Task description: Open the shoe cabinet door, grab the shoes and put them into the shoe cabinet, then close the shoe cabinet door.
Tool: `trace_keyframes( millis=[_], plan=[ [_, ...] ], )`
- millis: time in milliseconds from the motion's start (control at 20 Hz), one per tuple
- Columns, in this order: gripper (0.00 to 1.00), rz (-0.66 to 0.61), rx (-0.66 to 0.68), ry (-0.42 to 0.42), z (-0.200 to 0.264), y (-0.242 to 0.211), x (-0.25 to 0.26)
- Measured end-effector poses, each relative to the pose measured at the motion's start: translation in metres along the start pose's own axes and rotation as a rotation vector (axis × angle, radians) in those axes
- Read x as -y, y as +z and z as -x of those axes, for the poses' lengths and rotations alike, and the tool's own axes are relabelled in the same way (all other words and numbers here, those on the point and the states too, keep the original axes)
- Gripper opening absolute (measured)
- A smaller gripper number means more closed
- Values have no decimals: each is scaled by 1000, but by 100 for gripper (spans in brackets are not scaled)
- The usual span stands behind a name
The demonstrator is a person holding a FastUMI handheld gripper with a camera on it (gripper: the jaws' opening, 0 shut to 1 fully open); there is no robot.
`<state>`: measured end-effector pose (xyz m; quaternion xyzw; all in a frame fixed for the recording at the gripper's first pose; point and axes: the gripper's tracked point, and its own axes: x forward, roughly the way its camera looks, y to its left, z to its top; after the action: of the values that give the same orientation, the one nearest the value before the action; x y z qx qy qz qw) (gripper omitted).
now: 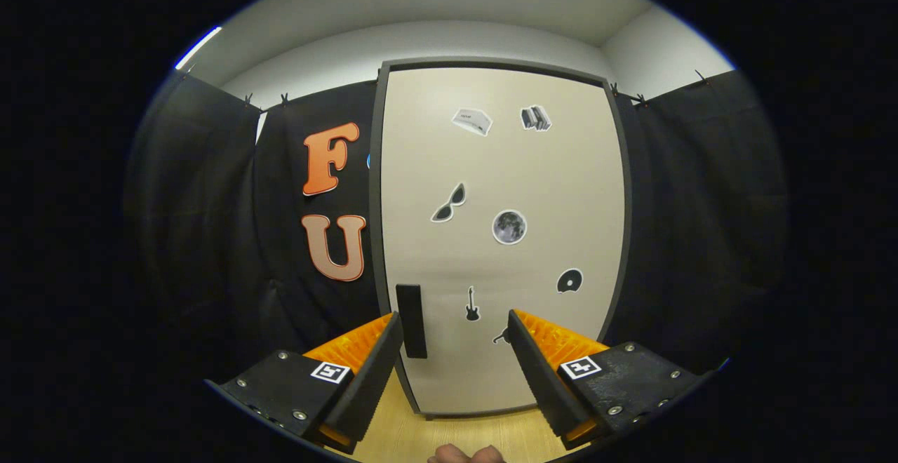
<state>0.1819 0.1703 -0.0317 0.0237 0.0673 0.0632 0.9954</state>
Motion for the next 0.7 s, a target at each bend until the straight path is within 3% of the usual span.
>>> trace_keyframes(
  millis=[350, 700],
  plan=[
    [94, -23, 43, 19, 75, 27, 46],
    [94, -38, 35, 38, 131, 22, 91]
  ],
)
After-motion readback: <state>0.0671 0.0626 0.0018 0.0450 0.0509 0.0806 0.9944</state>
